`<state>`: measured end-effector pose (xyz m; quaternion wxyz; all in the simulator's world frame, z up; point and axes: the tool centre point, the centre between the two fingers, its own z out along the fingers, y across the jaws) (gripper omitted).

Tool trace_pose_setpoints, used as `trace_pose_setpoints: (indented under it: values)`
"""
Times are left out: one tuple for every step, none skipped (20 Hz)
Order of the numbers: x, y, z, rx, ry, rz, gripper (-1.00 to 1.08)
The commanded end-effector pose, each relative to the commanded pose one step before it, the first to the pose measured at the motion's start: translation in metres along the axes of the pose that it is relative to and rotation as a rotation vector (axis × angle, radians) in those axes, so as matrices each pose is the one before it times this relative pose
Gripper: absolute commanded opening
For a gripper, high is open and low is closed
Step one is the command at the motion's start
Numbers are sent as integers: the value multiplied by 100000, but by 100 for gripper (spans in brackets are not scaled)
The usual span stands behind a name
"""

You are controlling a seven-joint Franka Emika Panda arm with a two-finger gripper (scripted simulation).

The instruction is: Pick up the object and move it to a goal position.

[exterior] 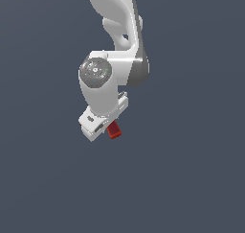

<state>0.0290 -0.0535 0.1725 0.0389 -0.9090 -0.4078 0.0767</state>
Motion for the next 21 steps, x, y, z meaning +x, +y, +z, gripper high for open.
trace_pose_setpoints:
  values:
    - [-1416,959,-2718,-281,210,-49,-100]
    - [-542,383,-959,0,0,0,-100]
    - [-531,381,-943,0,0,0,-100]
    - [-495,360,-881,0,0,0,-100]
    - [-453,335,-810,0,0,0,-100]
    - [-412,313,-741,0,0,0,-100]
    - [-372,291,-674,0,0,0,-100]
    - [-333,269,-609,0,0,0,-100]
    - [-298,248,-549,0,0,0,-100]
    - [-266,225,-493,0,0,0,-100]
    - [-236,202,-438,0,0,0,-100]
    - [-184,168,-381,-31,-62,3,-100]
    - [-176,156,-331,0,0,0,-100]
    - [-147,135,-279,0,0,0,-100]
    - [-119,114,-229,0,0,0,-100]
    - [-91,94,-180,0,0,0,-100]
    - [-64,75,-133,0,0,0,-100]
    - [-37,57,-87,0,0,0,-100]
    - [-11,39,-42,0,0,0,-100]
    - [12,21,0,0,0,0,-100]
    - [15,5,15,0,0,0,-100]
